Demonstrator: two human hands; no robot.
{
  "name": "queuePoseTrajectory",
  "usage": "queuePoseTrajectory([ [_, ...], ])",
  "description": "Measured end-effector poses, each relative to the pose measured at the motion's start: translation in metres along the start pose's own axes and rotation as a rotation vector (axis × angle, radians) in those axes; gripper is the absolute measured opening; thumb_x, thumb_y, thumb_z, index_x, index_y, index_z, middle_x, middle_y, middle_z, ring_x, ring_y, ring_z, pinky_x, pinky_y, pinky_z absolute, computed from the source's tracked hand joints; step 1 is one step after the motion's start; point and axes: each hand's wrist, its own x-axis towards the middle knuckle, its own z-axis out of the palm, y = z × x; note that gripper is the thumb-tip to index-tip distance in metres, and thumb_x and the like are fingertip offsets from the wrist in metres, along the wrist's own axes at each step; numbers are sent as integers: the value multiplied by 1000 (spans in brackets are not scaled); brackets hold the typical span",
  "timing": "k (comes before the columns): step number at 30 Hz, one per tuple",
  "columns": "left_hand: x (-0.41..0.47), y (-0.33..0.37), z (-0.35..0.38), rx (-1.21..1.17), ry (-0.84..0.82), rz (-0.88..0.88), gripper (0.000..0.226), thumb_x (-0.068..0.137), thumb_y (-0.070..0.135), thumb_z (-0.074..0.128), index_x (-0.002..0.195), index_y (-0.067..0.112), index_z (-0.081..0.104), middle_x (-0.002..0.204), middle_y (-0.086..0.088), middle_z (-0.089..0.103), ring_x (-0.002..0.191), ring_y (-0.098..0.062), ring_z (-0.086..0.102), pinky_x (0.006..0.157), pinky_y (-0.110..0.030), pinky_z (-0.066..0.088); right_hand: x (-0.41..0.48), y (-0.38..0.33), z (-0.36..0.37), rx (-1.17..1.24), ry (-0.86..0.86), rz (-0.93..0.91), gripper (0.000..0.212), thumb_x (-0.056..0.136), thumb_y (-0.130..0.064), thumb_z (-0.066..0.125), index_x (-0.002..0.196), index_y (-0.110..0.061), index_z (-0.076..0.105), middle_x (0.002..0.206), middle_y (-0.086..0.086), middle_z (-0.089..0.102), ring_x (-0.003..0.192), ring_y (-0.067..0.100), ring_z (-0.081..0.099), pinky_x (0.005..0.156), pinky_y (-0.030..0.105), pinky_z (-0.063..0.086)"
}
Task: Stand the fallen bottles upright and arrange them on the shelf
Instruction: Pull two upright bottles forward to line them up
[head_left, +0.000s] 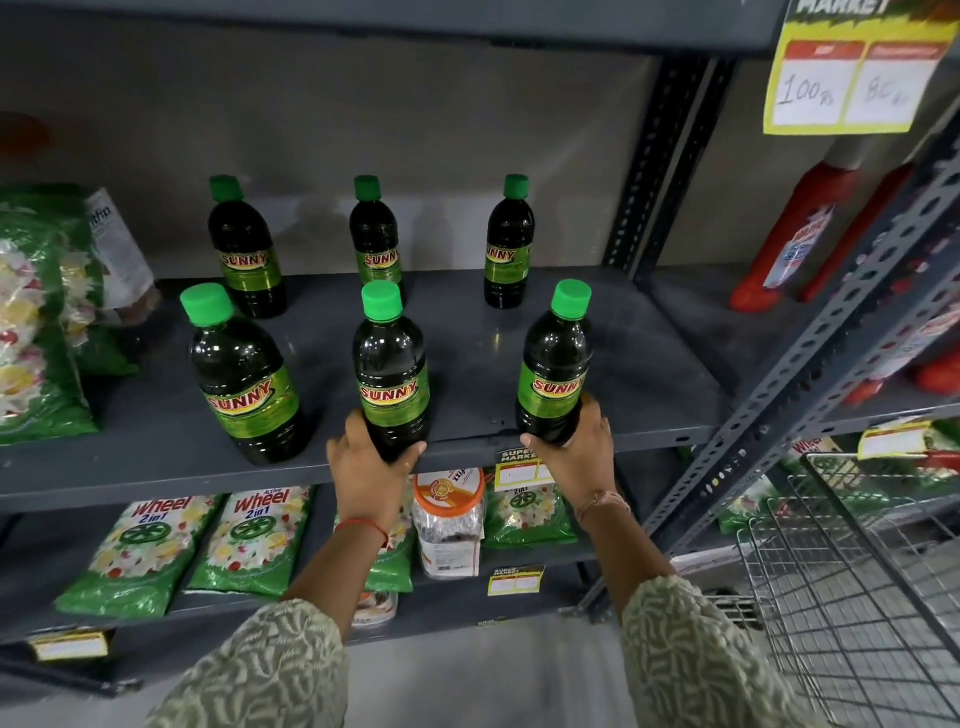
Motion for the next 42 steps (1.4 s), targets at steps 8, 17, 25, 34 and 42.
queuePoseTrajectory([
  [8,-2,5,3,45,14,39,65,71,23,75,120,-1,41,115,-24,57,109,-37,40,90,-44,38,4,10,-7,-1,31,39,73,64,-11,80,125,-5,40,119,16,55,115,32,47,93,37,39],
  [17,0,5,6,57,16,53,71,69,26,76,124,-1,40,116,-25,58,109,-38,41,89,-44,39,6,11,-6,24,17,69,80,63,-12,81,129,-5,36,124,17,53,120,34,45,98,38,38],
  [25,-20,-40,-41,-98,389,1,93,67,55,64,131,-5,33,129,-33,39,121,-41,35,103,-47,33,-70,-58,48,169,164,-226,74,65,-50,69,127,-24,39,125,10,40,116,16,39,95,26,39],
  [34,40,-74,-76,33,129,-50,87,65,27,80,133,2,32,128,-22,52,121,-40,41,108,-47,30,-25,-80,105,-26,-186,-11,76,62,-16,80,125,-5,40,121,17,54,115,33,42,94,35,36],
  [42,56,-101,-104,68,193,-55,75,62,24,82,119,-8,43,113,-28,58,105,-44,47,95,-49,38,-38,-87,122,3,-138,-18,71,62,-18,80,121,-4,43,115,18,55,109,31,41,87,32,36],
])
